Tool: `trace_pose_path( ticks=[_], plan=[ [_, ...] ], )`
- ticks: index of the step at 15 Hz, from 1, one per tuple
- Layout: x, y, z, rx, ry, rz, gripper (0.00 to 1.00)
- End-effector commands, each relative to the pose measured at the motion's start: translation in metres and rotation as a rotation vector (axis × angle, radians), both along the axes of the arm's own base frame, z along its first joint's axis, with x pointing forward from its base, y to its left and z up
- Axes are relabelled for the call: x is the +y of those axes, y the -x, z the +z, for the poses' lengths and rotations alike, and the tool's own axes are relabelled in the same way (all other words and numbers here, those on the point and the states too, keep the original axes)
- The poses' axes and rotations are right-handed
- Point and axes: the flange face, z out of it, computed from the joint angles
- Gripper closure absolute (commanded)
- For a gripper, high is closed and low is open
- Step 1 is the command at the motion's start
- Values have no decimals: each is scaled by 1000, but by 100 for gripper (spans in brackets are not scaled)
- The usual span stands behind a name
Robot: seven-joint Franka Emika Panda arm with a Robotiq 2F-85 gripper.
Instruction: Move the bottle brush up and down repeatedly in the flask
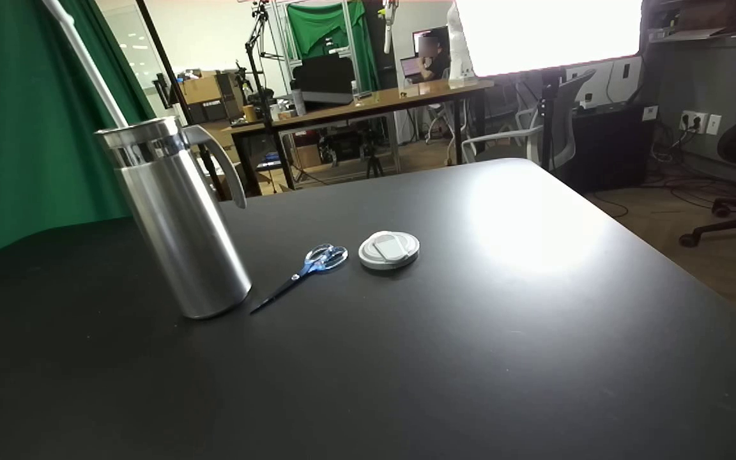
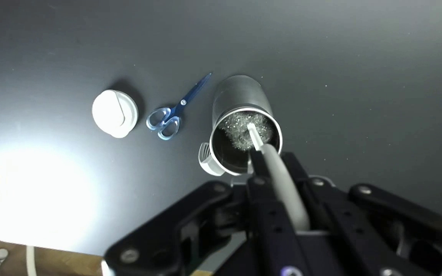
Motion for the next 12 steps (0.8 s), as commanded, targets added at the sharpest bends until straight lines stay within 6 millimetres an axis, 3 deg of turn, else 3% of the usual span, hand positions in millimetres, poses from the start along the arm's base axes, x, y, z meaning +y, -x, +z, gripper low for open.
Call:
trace_pose_path(
  ticks=[1,9,12],
  plan=[
    [-3,-3,-14,59,-20,-18,96],
    [-11,-6,-83,172,-33,-81,96],
    [-16,-14,-89,157,-27,-124,96]
  ],
)
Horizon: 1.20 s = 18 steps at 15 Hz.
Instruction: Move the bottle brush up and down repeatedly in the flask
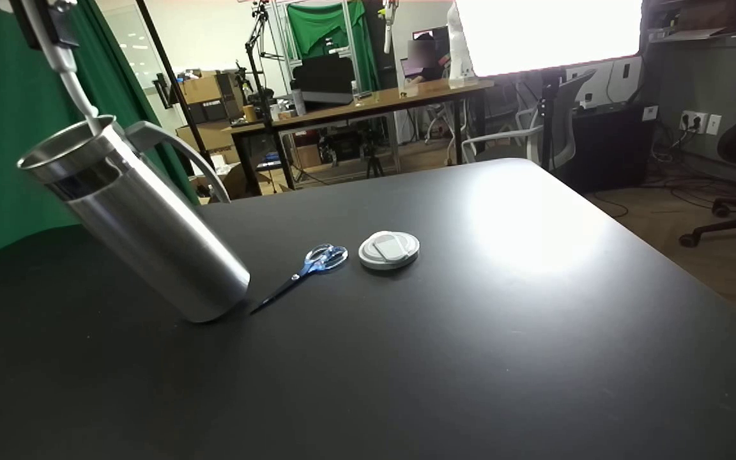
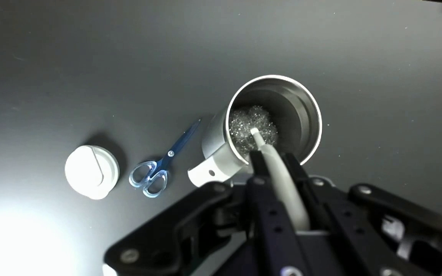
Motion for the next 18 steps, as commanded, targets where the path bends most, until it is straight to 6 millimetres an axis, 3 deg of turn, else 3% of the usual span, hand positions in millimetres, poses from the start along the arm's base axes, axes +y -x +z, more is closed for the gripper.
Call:
trace_pose_path(
  ticks=[1,8,18],
  plan=[
    [-6,-6,-11,-3,12,-84,96],
    [-22,-14,5,-87,46,-194,96],
    [2,-21,-11,-141,51,-205,96]
  ],
)
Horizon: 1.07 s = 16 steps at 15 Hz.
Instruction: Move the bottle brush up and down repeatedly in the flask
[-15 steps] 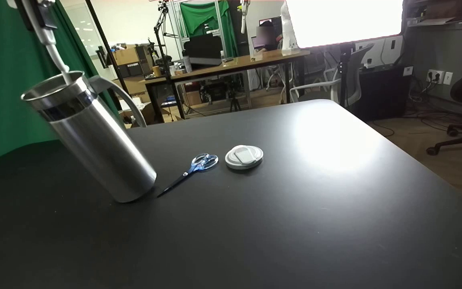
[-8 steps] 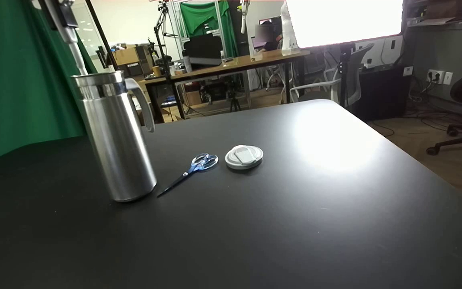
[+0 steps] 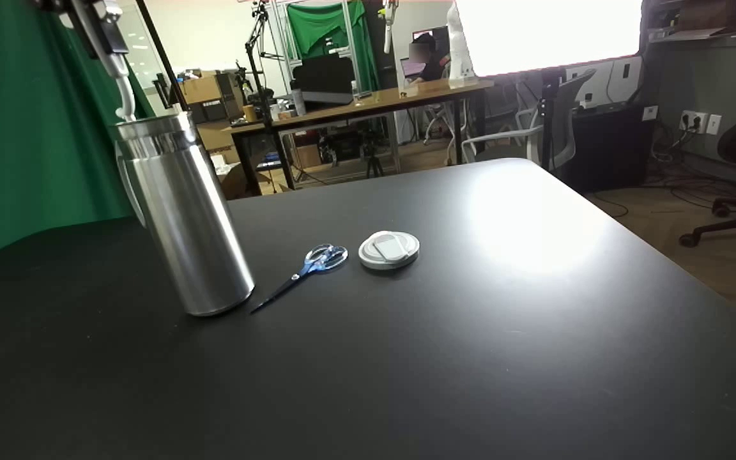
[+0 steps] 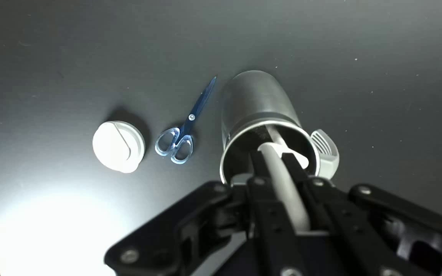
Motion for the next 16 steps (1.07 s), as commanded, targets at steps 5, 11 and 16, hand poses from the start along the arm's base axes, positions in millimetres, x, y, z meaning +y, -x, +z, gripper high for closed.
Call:
trace_pose_path(
  ticks=[5,11,16],
  plan=[
    [6,-1,-20,-3,5,-37,96],
    [4,0,-27,9,3,-46,96],
    [1,4,2,-17,21,-52,96]
  ],
)
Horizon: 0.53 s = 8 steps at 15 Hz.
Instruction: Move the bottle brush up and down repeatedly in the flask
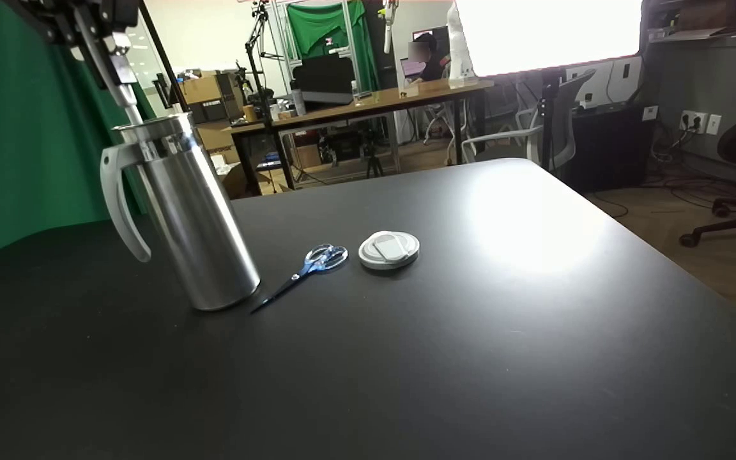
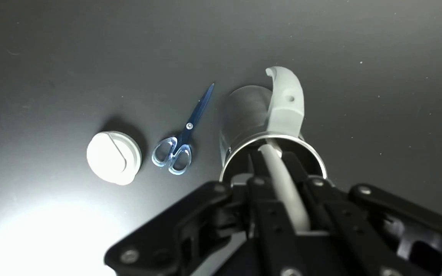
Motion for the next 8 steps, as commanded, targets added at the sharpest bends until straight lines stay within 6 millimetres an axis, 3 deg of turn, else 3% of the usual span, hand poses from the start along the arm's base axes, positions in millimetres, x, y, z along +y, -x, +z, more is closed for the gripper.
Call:
trace_pose_path(
  ticks=[1,8],
  plan=[
    [-1,5,35,-42,26,-34,96],
    [2,26,111,-117,80,-24,96]
  ],
)
